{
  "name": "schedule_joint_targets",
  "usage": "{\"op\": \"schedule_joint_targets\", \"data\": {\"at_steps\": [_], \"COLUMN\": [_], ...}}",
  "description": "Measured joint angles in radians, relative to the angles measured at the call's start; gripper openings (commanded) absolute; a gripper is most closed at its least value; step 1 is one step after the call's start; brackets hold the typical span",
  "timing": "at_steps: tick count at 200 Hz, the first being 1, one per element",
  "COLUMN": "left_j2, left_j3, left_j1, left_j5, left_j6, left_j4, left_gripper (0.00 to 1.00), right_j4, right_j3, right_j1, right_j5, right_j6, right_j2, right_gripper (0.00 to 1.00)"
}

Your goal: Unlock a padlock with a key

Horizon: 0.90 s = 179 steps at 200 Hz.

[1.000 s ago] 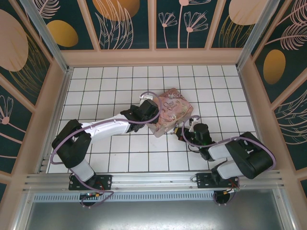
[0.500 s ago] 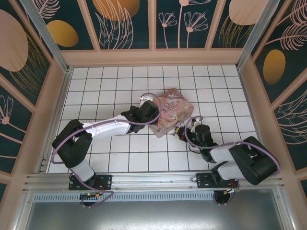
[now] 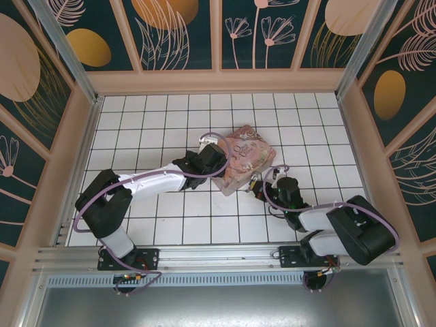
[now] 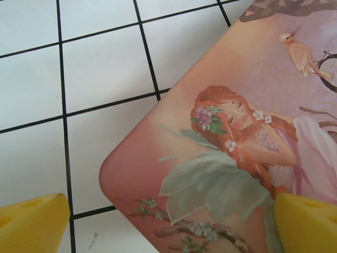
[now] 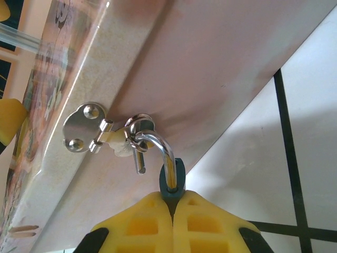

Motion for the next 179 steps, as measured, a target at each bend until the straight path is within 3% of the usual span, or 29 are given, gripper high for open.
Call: {"op": "schedule_joint_targets", "data": {"at_steps": [84, 179], "left_j2": [0.019, 0.039], "left_j3": [0.0, -0.002], "left_j1": [-0.002, -0.007], "left_j5": [0.0, 0.018], "left_j6": [0.0, 0.0], "left_j4": [0.039, 0.089], "left_gripper": [0.99, 0.98], "right_j4": [0.001, 0.008], "right_j3": [0.0, 0.006], "right_j1": [-0.006, -0.081], "right_j5": [0.038, 0.0], "right_j6": [0.035, 0.041], "right_j2": [0.0, 0.018], "right_gripper": [0.0, 0.0]}}
